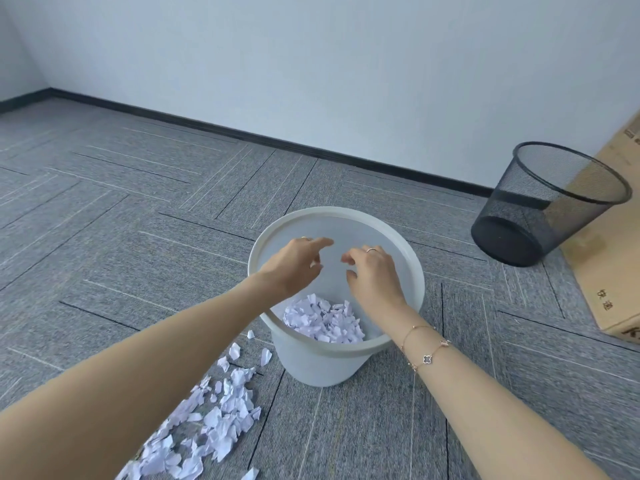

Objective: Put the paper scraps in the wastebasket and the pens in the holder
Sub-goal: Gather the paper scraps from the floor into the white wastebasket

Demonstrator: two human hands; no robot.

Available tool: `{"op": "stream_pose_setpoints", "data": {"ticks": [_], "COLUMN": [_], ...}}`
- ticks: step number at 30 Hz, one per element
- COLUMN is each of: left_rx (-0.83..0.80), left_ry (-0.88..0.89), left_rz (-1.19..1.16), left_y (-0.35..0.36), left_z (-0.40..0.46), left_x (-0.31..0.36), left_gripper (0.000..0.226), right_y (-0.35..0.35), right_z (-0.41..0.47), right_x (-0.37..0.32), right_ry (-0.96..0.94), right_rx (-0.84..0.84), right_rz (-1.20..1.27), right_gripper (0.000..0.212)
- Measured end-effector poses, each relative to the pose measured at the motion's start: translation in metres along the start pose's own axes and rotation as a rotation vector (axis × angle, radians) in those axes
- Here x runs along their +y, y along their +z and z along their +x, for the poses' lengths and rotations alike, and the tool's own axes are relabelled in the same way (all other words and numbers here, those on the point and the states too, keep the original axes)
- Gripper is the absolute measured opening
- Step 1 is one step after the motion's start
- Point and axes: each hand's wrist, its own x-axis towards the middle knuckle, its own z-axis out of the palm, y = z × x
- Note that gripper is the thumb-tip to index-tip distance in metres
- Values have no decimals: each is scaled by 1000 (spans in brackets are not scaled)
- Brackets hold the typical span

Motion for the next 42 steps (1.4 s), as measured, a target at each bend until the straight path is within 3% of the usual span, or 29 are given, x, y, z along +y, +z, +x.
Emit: {"op": "stream_pose_setpoints", "data": {"ticks": [3,6,13,15,20,26,33,42], "left_rx": [-46,14,249,265,96,1,190,92], "left_ry": [34,43,76,-29,-433,-620,-676,-759], "left_rz": [-11,34,212,241,211,194,19,-36], "left_y": [-9,-23,-72,-90,-111,-88,-39,18], "left_z": [-5,-17,-64,-83,-133,-211,-274,-286], "left_x": [0,4,-23,-38,-93,-160,-219,-264], "left_gripper": [47,41,33,31,30,34,33,49], "right_y": [-9,-16,-28,-28,-5,54,121,181], "right_z": [-6,-12,-14,-14,-17,-44,-69,-89], "right_x": [-4,-11,-60,-84,-144,-186,-170,-128], "right_ry": [37,47,-234,-315,-506,-685,-588,-304], "right_rx": [-45,-83,-79,-51,27,-132,-409,-684], "right_rz": [53,112,167,181,140,81,-14,-38], "right_gripper": [31,23,22,22,24,27,33,33]}}
